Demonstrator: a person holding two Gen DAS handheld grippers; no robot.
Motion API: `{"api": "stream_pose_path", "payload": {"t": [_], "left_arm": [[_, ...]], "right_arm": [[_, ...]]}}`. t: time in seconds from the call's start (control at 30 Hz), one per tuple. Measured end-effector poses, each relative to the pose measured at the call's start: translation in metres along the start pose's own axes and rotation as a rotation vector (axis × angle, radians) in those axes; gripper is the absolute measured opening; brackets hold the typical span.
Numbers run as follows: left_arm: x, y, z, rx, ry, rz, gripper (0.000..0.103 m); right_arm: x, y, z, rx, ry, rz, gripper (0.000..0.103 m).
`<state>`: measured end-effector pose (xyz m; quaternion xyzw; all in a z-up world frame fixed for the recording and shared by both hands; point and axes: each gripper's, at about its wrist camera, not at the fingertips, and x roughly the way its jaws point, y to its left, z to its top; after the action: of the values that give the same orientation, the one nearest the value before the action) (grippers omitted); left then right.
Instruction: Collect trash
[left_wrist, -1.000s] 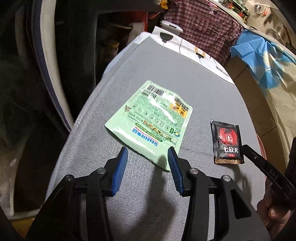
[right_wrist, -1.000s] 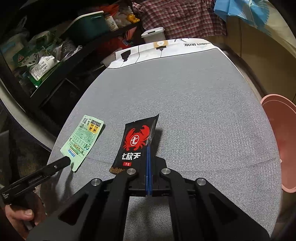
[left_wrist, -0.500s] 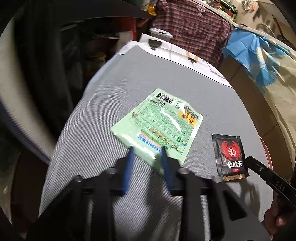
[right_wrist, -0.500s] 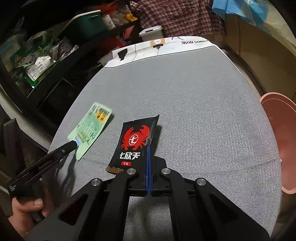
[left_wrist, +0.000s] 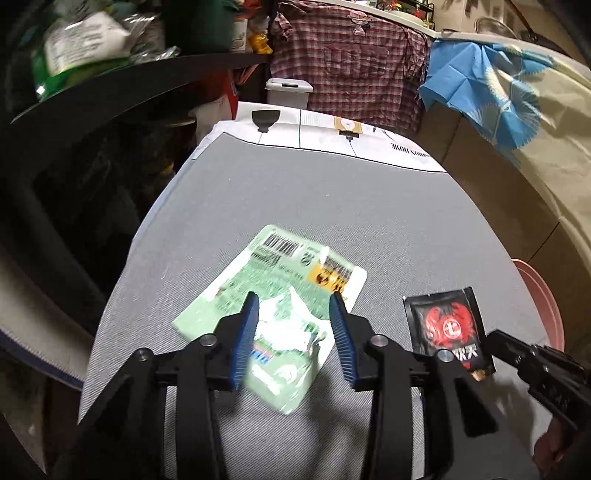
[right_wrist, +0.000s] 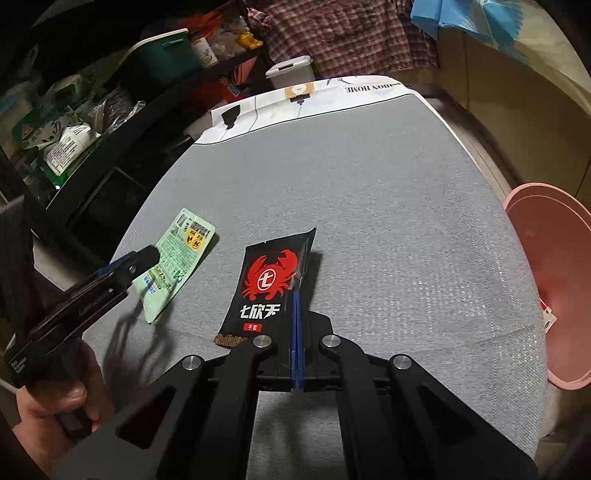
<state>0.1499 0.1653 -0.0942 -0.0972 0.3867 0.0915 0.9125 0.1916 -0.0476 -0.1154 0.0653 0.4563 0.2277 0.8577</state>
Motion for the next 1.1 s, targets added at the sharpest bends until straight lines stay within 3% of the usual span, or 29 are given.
{"api": "stream_pose_path", "payload": {"t": [0.23,0.53,0.57,0.67,0.73,0.77,1.0,1.1], "left_arm": [[0.028,-0.041,0.006,0.111,0.042,0.074,0.050],[0.050,-0.061,0.012,0.196,0.083,0.191,0.051],[0.050,-0.060,0.013,0.191,0.084,0.198,0.050],[0.050,-0.058,0.015,0.183,0.084,0.222,0.030],[0.046,-0.059,0.014,0.191,0.069,0.241,0.015],[0.043,-0.058,0.015,0.190,0.063,0.245,0.001],[0.018,-0.057,0.021,0.194,-0.010,0.257,0.000],[0.009,-0.053,0.024,0.172,-0.012,0.225,0.000]], "right_arm": [[-0.002,-0.014,0.003,0.022,0.000,-0.016,0.000],[-0.001,-0.019,0.003,0.021,0.005,-0.009,0.000],[-0.001,-0.020,0.003,0.021,0.006,-0.008,0.000],[0.000,-0.020,0.002,0.020,0.008,-0.007,0.000],[-0.001,-0.018,0.003,0.018,0.006,-0.005,0.000],[-0.001,-0.018,0.003,0.015,0.003,-0.003,0.000],[-0.006,-0.014,0.003,0.006,-0.010,-0.003,0.000],[-0.009,-0.013,0.002,0.005,-0.013,-0.004,0.000]]}}
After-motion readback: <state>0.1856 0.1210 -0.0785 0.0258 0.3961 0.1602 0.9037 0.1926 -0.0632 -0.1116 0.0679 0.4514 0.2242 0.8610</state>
